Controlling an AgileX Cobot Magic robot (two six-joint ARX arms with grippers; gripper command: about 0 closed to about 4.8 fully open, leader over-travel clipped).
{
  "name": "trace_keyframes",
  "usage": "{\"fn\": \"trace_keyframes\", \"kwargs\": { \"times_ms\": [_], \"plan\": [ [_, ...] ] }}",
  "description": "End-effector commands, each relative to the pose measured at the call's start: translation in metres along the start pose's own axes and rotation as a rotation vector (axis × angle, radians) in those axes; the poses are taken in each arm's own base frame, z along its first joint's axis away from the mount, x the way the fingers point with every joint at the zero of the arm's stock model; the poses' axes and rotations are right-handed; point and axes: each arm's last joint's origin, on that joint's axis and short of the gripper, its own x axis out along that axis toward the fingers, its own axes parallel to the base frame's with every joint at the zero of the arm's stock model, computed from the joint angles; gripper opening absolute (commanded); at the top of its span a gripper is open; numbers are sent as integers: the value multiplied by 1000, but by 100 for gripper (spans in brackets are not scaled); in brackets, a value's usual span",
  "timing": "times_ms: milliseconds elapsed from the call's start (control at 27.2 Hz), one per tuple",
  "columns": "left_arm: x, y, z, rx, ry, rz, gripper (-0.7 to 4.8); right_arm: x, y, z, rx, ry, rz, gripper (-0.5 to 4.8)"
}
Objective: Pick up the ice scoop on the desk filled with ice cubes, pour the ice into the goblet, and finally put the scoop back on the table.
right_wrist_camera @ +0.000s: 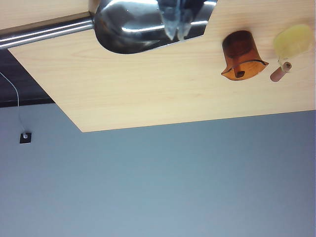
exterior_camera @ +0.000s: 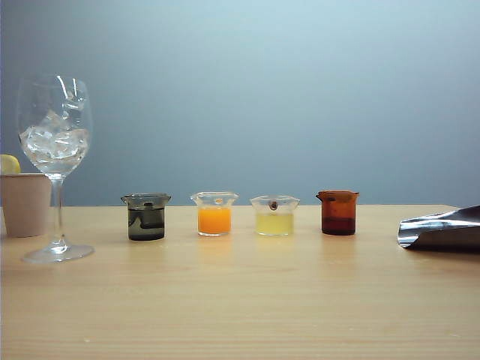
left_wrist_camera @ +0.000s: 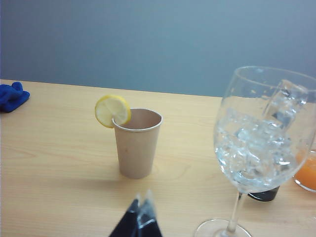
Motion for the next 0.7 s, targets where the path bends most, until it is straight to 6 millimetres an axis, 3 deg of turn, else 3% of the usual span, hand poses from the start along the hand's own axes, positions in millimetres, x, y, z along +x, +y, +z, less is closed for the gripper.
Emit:
{"fn": "trace_keyframes", "kwargs": {
  "times_ms": [37, 184, 442, 700],
  "plan": [
    [0, 0, 2, 4, -12, -3, -4, -7, 1, 8, -85, -108, 9, -1],
    [0, 0, 2, 4, -12, -3, -3, -7, 1, 8, -166, -108, 4, -1],
    [0, 0, 2, 4, -12, -3, -3, -7, 1, 8, -153, -107, 4, -1],
    [0, 0, 2, 4, -11, -3, -3, -14, 4, 41, -151, -213, 3, -1]
  ]
}}
